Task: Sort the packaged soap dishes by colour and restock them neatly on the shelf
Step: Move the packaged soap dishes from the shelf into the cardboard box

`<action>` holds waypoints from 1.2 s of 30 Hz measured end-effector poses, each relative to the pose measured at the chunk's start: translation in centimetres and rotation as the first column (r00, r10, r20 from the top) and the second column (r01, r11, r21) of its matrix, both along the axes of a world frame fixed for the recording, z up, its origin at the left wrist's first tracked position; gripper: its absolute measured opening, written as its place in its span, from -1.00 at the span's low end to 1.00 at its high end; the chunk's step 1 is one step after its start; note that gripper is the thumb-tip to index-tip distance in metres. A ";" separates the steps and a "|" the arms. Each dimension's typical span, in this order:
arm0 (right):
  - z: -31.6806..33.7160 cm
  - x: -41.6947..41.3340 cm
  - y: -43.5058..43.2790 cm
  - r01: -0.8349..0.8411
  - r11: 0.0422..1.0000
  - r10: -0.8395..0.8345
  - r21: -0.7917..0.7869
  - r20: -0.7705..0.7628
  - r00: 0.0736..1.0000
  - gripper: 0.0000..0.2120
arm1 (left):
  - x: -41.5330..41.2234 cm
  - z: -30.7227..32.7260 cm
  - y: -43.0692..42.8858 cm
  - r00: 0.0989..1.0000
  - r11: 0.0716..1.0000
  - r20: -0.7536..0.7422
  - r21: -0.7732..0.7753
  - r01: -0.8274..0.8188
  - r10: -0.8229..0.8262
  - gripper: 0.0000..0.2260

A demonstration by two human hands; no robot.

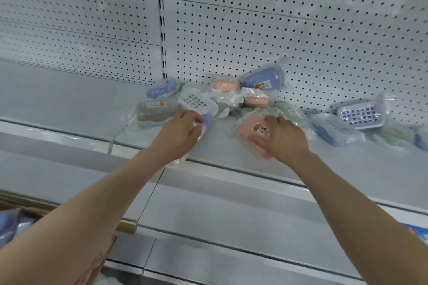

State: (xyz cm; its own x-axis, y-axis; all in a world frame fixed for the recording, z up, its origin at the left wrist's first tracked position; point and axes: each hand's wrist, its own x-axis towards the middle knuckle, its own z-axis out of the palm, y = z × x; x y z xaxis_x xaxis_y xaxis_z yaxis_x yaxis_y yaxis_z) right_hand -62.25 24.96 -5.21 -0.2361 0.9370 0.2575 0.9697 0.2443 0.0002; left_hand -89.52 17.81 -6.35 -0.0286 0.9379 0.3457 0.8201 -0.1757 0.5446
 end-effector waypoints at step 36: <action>-2.8 -20.1 -16.6 -0.206 0.940 0.246 0.273 -0.124 0.961 -0.26 | -18.7 -4.6 -20.6 0.893 0.929 -0.271 0.196 -0.315 0.360 -0.29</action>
